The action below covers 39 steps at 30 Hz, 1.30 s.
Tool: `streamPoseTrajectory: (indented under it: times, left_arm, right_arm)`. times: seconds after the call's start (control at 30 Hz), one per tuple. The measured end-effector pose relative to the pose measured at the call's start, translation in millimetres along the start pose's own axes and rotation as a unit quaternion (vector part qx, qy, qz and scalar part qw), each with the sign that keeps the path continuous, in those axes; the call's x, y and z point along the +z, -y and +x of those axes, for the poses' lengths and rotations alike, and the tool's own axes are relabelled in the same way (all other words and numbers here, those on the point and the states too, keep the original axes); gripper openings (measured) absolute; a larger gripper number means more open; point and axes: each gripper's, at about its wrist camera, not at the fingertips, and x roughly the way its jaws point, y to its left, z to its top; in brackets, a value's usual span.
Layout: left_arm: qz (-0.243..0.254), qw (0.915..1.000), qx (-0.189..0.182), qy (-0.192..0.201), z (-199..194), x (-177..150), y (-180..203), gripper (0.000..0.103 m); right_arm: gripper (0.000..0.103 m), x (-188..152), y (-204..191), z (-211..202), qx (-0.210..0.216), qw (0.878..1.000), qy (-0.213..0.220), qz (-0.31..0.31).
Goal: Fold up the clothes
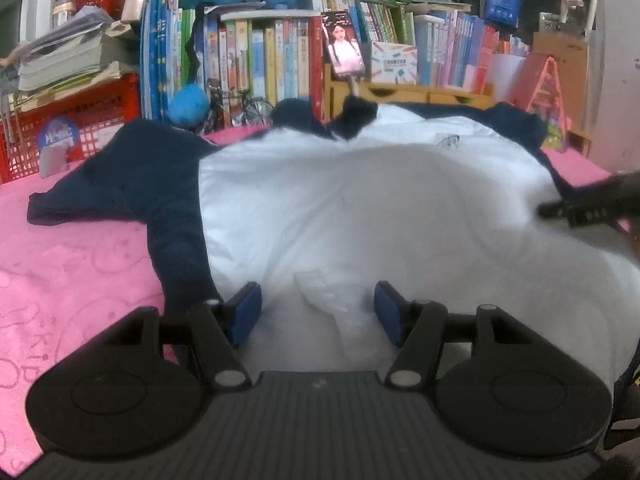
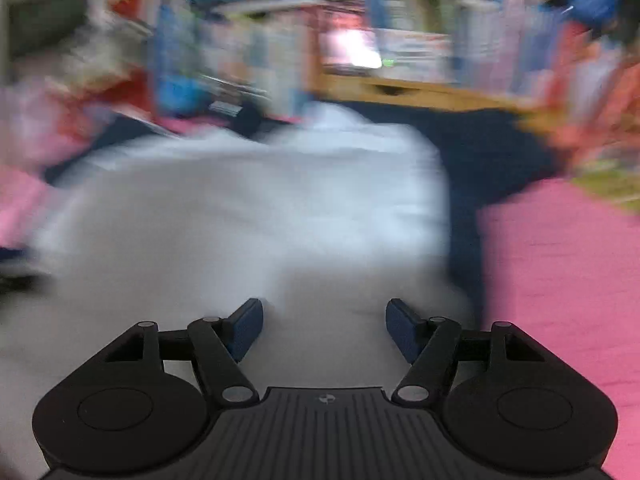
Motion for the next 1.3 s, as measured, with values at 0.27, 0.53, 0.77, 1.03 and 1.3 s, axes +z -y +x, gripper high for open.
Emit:
streamPoseTrajectory:
  times: [0.27,0.53,0.77,1.03,1.3]
  left_arm:
    - [-0.002,0.9997,0.002,0.023,0,-3,2,0.064]
    - [-0.007,0.9993,-0.004,0.036,-3,-8,0,0.064]
    - [-0.184,0.9753,-0.091,0.083,-36,0,-73,0.070]
    - [-0.376,0.9227,0.018,0.084,11,26,-186,0.074]
    - [-0.488,0.8569,0.128,0.107,66,47,-258,0.075]
  right_arm:
    - [0.070,37,0,-26,-0.010,0.999,0.033,0.001]
    - [0.064,91,-133,22,0.174,0.982,0.003,-0.074]
    - [0.066,94,-155,82,0.165,0.985,-0.002,-0.050]
    - [0.076,90,-145,93,0.194,0.981,-0.008,-0.021]
    - [0.081,90,-135,96,0.222,0.975,-0.009,0.006]
